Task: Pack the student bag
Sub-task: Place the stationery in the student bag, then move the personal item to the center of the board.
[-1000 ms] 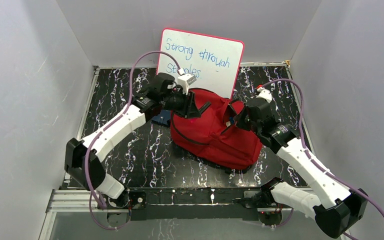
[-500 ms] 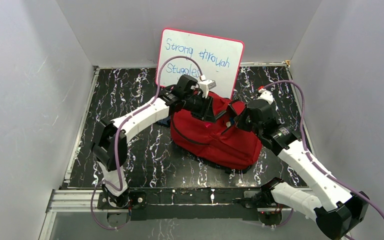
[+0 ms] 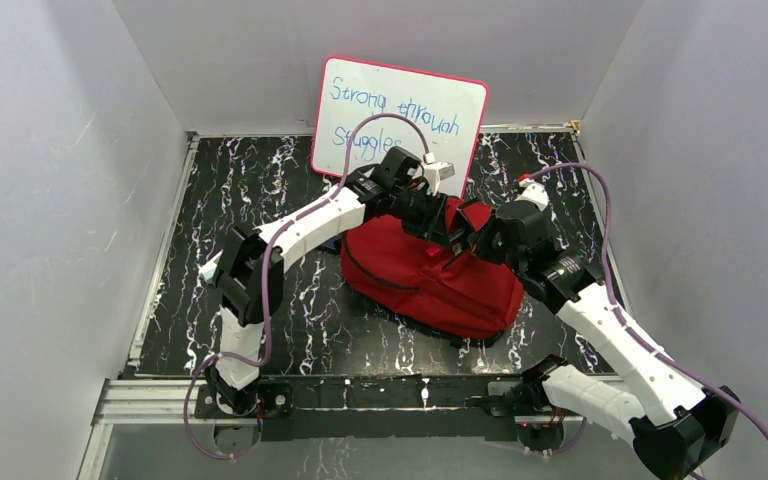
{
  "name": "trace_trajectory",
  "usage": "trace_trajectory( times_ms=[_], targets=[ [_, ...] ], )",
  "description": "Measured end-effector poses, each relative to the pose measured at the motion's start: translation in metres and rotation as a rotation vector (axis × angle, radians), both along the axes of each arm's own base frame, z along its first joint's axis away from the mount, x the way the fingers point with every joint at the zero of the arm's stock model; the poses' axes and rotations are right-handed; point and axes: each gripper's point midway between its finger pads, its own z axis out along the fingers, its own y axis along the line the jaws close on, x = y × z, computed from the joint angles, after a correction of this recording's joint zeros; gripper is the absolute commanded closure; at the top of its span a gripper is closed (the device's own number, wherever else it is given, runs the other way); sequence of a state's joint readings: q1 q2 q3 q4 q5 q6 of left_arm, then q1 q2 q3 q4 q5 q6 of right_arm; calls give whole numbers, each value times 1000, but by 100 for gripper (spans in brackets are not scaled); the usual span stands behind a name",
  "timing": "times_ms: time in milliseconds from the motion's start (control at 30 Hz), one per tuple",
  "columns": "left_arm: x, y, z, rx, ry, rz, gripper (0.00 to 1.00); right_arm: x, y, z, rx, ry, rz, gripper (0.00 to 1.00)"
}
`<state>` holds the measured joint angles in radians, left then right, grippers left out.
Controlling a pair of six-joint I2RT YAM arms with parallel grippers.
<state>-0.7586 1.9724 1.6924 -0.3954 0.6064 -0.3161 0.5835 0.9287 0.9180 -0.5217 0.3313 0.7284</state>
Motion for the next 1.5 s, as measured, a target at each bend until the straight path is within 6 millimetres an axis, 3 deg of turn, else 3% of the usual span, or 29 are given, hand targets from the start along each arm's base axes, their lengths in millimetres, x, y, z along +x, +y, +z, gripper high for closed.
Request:
trace_trajectory(
  times_ms=[367, 633, 933, 1067, 1267, 1400, 1500],
  targets=[
    [6, -21, 2, 7, 68, 51, 87, -1, 0, -4, 6, 3, -3, 100],
    [-5, -39, 7, -14, 102, 77, 84, 0, 2, -2, 16, -1, -2, 100],
    [-7, -50, 9, -27, 92, 111, 54, 0, 2, -3, 26, 0, -5, 100],
    [0, -47, 2, -5, 65, 139, 44, 0, 2, -5, 27, 4, -6, 100],
    [9, -34, 6, 8, 27, 174, 43, -1, 3, -6, 31, 9, -3, 100],
    [22, -10, 23, -12, -3, 213, 42, -1, 4, -6, 32, 9, -2, 100],
    [35, 19, 40, -46, -30, 250, 42, -1, 3, -6, 31, 9, -2, 100]
  ],
)
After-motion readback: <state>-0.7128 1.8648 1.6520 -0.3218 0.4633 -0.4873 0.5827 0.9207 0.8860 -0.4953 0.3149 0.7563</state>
